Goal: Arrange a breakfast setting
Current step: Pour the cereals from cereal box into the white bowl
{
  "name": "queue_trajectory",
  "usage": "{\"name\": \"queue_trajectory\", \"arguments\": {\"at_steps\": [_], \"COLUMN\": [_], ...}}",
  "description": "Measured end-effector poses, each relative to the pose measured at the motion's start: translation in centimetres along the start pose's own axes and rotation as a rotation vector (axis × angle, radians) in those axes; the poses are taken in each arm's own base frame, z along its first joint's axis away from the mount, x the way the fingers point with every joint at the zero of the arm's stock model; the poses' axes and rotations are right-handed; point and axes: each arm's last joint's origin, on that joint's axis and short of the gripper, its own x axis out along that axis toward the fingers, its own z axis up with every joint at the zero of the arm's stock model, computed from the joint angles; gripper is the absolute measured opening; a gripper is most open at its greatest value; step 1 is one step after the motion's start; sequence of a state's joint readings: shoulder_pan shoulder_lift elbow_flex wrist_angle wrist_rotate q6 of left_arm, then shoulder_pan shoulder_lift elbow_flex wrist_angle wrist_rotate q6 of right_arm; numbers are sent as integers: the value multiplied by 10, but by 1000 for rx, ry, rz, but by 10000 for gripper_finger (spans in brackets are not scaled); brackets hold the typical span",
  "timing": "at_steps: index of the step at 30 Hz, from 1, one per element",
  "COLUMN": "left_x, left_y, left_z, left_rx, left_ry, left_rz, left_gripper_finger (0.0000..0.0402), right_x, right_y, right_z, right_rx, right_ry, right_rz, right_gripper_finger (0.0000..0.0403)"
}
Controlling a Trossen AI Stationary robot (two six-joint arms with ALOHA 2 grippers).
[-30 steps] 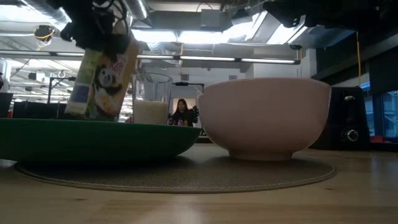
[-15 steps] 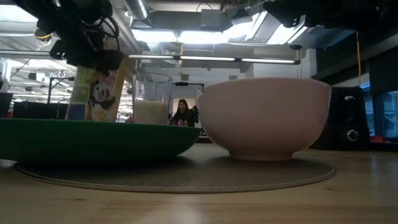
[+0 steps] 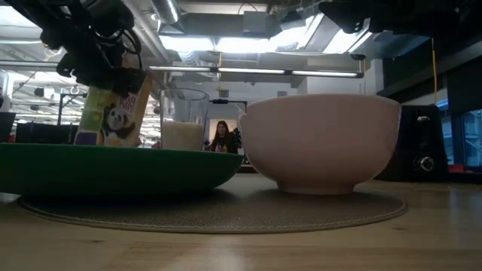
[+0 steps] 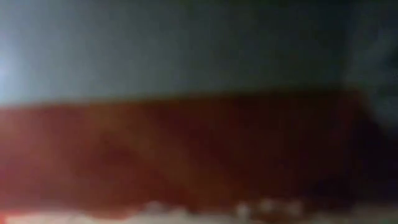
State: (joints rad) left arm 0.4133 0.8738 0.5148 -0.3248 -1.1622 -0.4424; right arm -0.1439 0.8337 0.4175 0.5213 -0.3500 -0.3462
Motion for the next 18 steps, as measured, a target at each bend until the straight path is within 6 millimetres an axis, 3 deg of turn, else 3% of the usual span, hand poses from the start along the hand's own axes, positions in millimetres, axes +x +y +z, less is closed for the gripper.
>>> {"name": "queue_trajectory", "arguments": {"at_steps": [18], "left_x": [0], "left_y": [0], "left_z": [0], "left_rx": [13], "left_ry": [-3], "left_rz": [9], "left_gripper_finger": [296], "right_x": [0], "right_y": [0], "right_z": [0], "right_rx": [0], "right_ry": [0], "right_rz": [-1], "right_gripper_finger": [364]}}
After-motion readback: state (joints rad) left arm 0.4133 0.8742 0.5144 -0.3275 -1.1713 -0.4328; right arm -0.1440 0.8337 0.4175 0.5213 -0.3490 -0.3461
